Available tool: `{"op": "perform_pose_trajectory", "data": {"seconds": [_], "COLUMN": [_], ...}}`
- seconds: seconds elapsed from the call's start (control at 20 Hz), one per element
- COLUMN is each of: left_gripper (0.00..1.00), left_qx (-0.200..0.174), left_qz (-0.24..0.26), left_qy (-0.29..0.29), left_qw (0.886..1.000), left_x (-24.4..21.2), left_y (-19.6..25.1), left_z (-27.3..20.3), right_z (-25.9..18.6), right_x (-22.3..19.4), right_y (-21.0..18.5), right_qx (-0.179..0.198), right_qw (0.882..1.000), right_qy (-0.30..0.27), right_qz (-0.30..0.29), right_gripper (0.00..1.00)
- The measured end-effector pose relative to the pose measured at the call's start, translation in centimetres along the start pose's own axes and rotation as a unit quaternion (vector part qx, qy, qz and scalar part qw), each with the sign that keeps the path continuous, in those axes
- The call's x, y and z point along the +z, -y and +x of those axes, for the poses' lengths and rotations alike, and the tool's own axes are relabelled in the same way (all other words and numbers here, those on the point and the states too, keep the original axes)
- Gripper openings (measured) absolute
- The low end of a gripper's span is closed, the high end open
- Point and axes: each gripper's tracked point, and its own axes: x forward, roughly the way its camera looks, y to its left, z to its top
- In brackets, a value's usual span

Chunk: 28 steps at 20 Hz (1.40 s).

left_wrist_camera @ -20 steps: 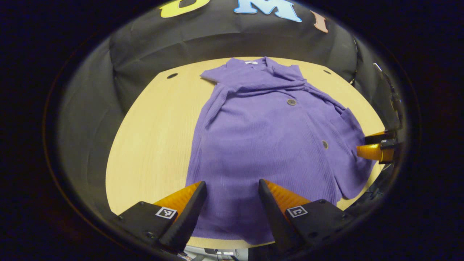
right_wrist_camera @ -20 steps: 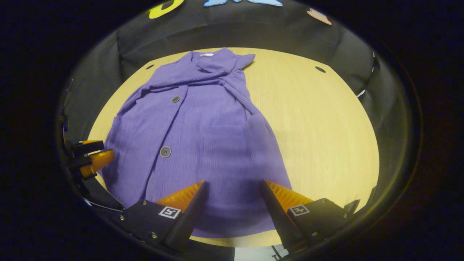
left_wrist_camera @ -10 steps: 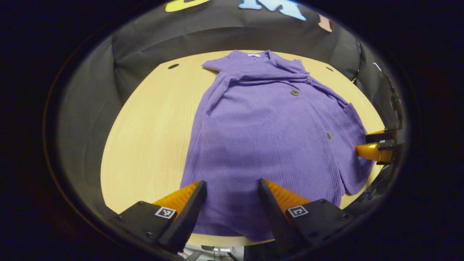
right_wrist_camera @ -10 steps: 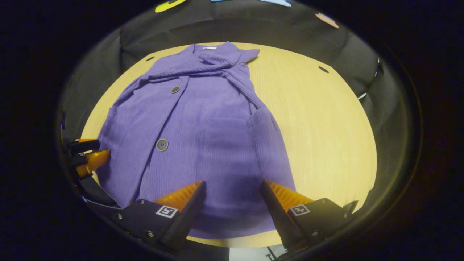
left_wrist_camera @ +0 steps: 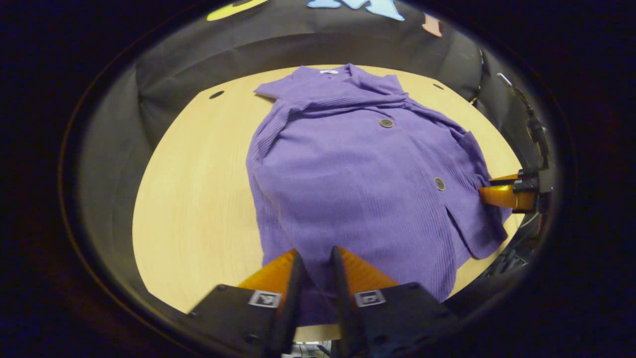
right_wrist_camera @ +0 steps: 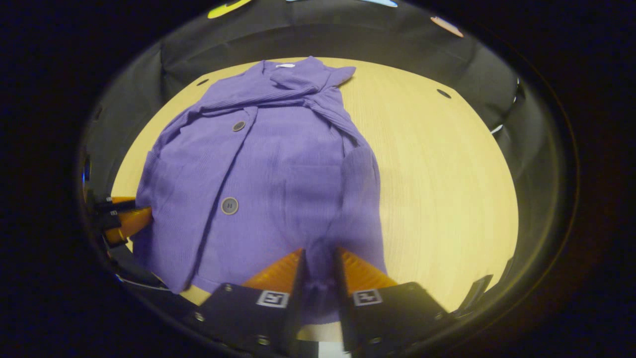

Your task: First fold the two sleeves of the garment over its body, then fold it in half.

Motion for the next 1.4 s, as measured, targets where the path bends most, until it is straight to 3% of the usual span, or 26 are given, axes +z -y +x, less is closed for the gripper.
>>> {"op": "perform_pose_trajectory", "data": {"seconds": [0.05,0.1,0.15,0.2,0.3,0.35,0.5,0.75,1.4], "left_gripper": [0.17,0.15,0.09,0.06,0.06,0.06,0.06,0.06,0.06], "left_qx": [0.002,0.003,0.003,0.003,0.001,0.001,0.003,0.002,0.009], "left_qz": [0.005,0.003,-0.004,-0.009,-0.015,-0.019,-0.031,-0.052,-0.080], "left_qy": [-0.005,-0.001,0.000,0.002,0.011,0.015,0.038,0.066,0.160], "left_qw": [1.000,1.000,1.000,1.000,1.000,1.000,0.999,0.997,0.984], "left_x": [0.0,0.2,0.2,0.3,0.7,1.0,2.8,6.9,24.7], "left_y": [-0.1,0.0,0.0,0.0,-0.1,-0.2,-0.7,-1.7,-6.4], "left_z": [0.0,0.0,0.0,0.0,0.0,-0.1,-0.8,-1.5,0.9], "right_z": [0.0,0.2,-0.2,-0.5,-0.8,-0.2,-0.9,-2.5,-2.2], "right_x": [0.1,0.1,0.2,0.1,0.4,0.4,1.5,5.6,23.5], "right_y": [-0.1,-0.1,-0.3,-0.3,-0.4,-0.4,-1.1,-1.2,-0.7], "right_qx": [0.002,0.000,-0.003,-0.002,0.001,0.005,0.025,0.041,0.061], "right_qw": [1.000,1.000,1.000,1.000,1.000,1.000,0.998,0.997,0.988], "right_qy": [-0.003,-0.011,-0.012,-0.015,-0.016,-0.017,-0.010,0.029,0.137], "right_qz": [0.004,0.009,0.012,0.011,0.016,0.023,0.056,0.063,0.046], "right_gripper": [0.20,0.20,0.09,0.05,0.08,0.00,0.00,0.00,0.00]}}
